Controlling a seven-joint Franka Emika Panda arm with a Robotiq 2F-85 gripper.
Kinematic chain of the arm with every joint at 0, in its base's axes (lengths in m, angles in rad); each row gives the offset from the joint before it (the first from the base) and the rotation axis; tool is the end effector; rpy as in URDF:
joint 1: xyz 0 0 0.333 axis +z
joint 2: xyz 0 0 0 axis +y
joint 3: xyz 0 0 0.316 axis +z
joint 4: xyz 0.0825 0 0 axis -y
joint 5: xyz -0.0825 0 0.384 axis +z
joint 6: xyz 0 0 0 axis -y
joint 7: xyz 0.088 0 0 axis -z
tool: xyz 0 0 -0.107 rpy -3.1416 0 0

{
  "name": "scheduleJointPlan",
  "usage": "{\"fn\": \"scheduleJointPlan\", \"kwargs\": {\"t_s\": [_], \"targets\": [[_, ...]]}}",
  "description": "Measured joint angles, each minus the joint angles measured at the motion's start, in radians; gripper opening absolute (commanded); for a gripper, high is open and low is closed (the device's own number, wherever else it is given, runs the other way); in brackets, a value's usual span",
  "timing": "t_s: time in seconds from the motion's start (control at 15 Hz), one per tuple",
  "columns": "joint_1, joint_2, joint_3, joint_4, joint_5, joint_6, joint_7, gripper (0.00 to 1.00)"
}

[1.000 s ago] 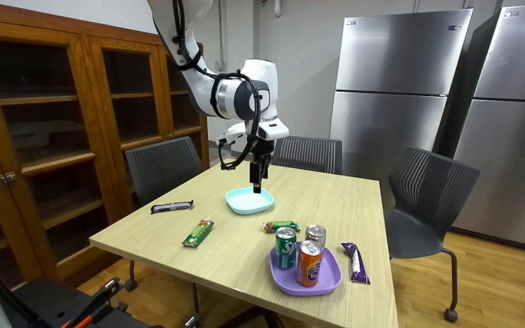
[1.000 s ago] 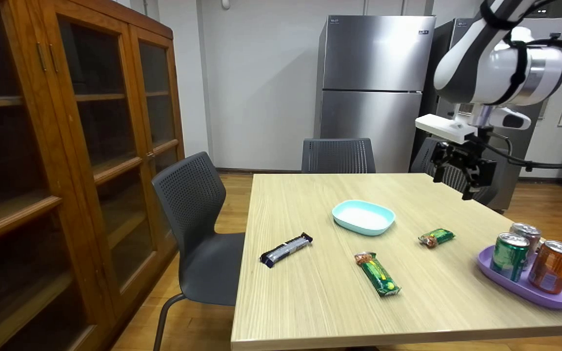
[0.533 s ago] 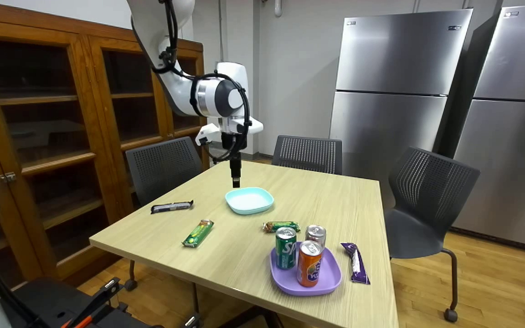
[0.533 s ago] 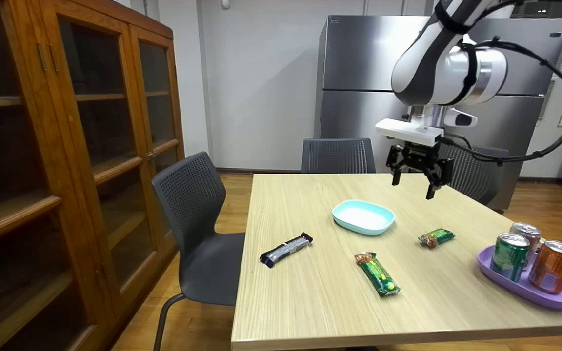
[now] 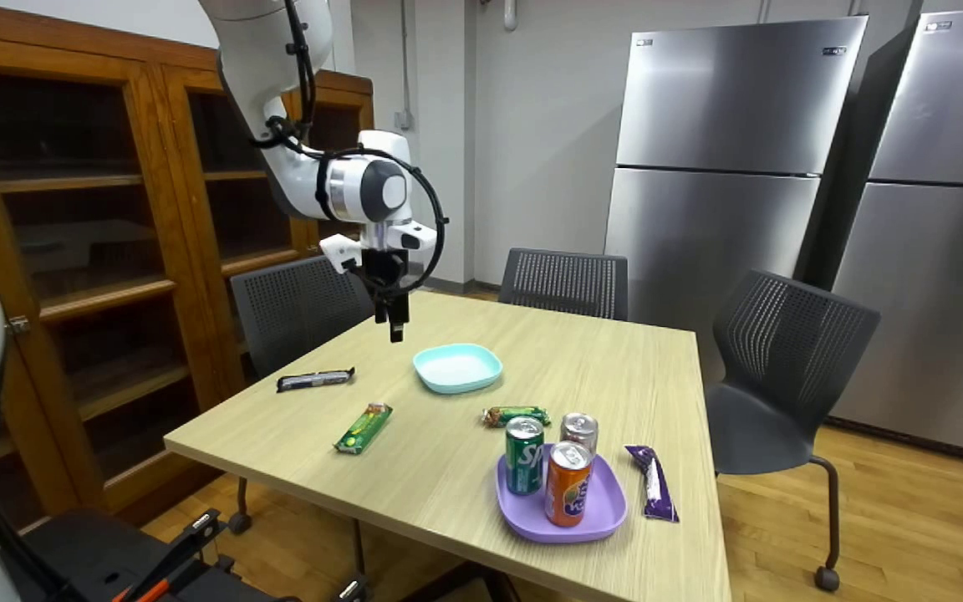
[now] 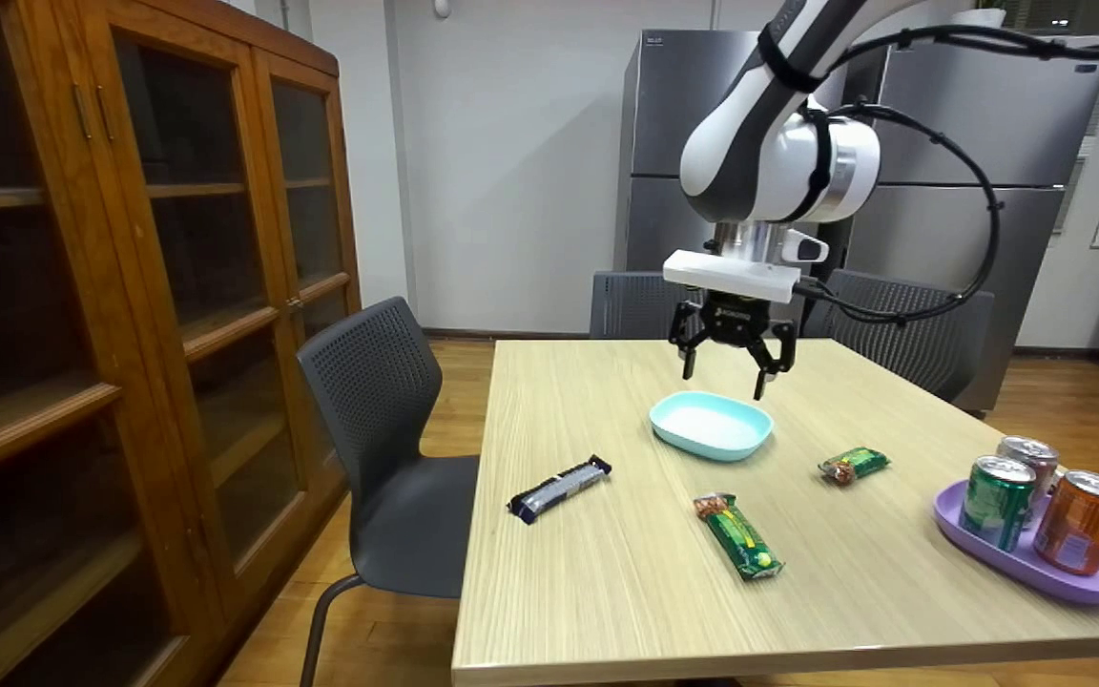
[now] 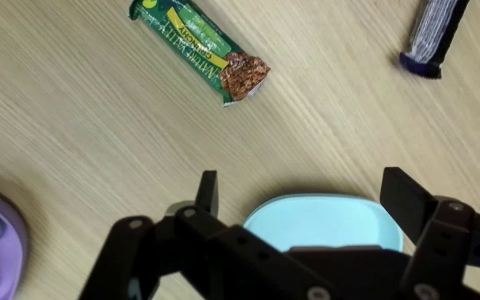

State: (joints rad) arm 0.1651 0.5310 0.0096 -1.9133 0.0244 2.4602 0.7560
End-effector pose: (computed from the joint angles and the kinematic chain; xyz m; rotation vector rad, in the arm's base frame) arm 0.6211 0.1093 0.2167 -2.9764 0.9231 -0.0079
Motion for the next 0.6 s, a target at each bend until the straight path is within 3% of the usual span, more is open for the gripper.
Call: {"fn": "scheduleJointPlan", "kwargs": {"t_s": [0.6], "targets": [[0.087, 0.087, 0.064, 0.094, 0.002, -0.115, -0.223, 1.0]]}}
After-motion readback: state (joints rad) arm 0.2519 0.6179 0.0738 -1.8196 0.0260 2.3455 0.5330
